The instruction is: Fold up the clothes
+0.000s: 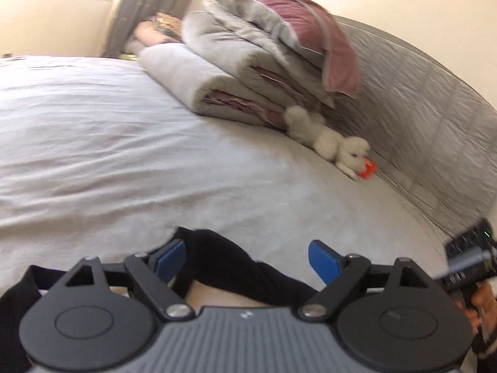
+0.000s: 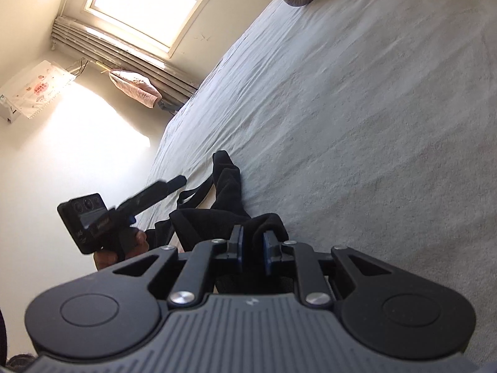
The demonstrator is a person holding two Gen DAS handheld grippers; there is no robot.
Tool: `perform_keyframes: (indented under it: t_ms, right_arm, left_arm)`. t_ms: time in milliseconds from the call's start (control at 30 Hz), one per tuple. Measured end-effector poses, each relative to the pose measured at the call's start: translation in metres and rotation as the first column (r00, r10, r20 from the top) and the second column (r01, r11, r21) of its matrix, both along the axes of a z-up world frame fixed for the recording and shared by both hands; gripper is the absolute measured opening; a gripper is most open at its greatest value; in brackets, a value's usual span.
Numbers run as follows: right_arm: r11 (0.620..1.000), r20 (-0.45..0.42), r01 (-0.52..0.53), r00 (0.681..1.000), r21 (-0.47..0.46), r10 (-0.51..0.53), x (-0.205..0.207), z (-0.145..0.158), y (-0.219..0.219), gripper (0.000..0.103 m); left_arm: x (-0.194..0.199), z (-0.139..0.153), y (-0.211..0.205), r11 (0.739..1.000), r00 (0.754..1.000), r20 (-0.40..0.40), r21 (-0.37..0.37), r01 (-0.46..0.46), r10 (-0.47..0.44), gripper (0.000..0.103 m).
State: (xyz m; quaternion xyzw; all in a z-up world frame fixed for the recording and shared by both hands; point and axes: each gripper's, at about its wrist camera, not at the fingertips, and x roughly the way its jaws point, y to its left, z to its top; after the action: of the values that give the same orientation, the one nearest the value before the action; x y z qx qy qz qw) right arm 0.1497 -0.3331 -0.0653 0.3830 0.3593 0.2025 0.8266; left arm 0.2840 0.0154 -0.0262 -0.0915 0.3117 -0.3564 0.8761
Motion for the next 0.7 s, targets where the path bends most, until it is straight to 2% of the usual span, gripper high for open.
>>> perform_keyframes:
  t_ms: [67, 100, 133, 200, 267, 300, 333, 433, 500, 600, 700]
  right_arm:
    - [0.999, 0.018, 0.001, 1.0, -0.053, 0.0, 0.002, 0.006, 0.001, 0.009]
    - [0.996, 0.029, -0.001, 1.0, -0.086, 0.004, 0.001, 0.011, 0.0, 0.008]
    - [0.993, 0.04, -0.003, 0.999, -0.119, 0.008, 0.001, 0.015, -0.001, 0.008]
    - [0.983, 0.062, -0.006, 0.998, -0.185, 0.018, 0.0, 0.025, -0.003, 0.007]
    - [0.948, 0.082, -0.013, 0.996, -0.319, 0.041, 0.002, 0.038, -0.003, 0.007]
    - [0.923, 0.091, -0.015, 0.994, -0.384, 0.054, 0.003, 0.044, -0.003, 0.007]
    - [0.876, 0.101, -0.015, 0.992, -0.483, 0.072, 0.005, 0.05, -0.001, 0.007]
    - [0.697, 0.117, 0.004, 0.986, -0.717, 0.115, 0.012, 0.059, 0.005, 0.006]
    - [0.542, 0.132, 0.044, 0.983, -0.839, 0.125, 0.018, 0.055, 0.008, 0.006]
    - [0.353, 0.175, 0.13, 0.98, -0.927, 0.1, 0.031, 0.048, 0.01, 0.005]
    - [0.15, 0.208, 0.192, 0.973, -0.97, 0.097, 0.047, 0.039, 0.013, 0.005]
  left_arm:
    - [0.017, -0.011, -0.005, 0.996, 0.995, -0.035, -0.003, -0.091, 0.091, 0.084]
    - [0.025, -0.017, -0.008, 0.992, 0.99, -0.058, -0.003, -0.129, 0.129, 0.074]
    - [0.031, -0.024, -0.01, 0.987, 0.984, -0.079, -0.003, -0.161, 0.16, 0.059]
    - [0.036, -0.036, -0.011, 0.982, 0.976, -0.108, -0.003, -0.191, 0.189, 0.043]
    - [0.034, -0.043, -0.011, 0.981, 0.977, -0.092, -0.013, -0.196, 0.194, 0.04]
    - [0.032, -0.043, -0.01, 0.981, 0.979, -0.082, -0.019, -0.191, 0.189, 0.034]
    - [0.031, -0.043, -0.01, 0.982, 0.98, -0.075, -0.025, -0.188, 0.185, 0.025]
    - [0.029, -0.04, -0.012, 0.976, 0.977, -0.045, -0.043, -0.211, 0.209, 0.017]
    - [0.026, -0.036, -0.012, 0.972, 0.974, -0.007, -0.066, -0.227, 0.227, 0.016]
    - [0.022, -0.03, -0.008, 0.959, 0.963, 0.043, -0.119, -0.258, 0.264, 0.016]
    - [0.021, -0.028, -0.008, 0.947, 0.952, 0.059, -0.14, -0.29, 0.3, 0.016]
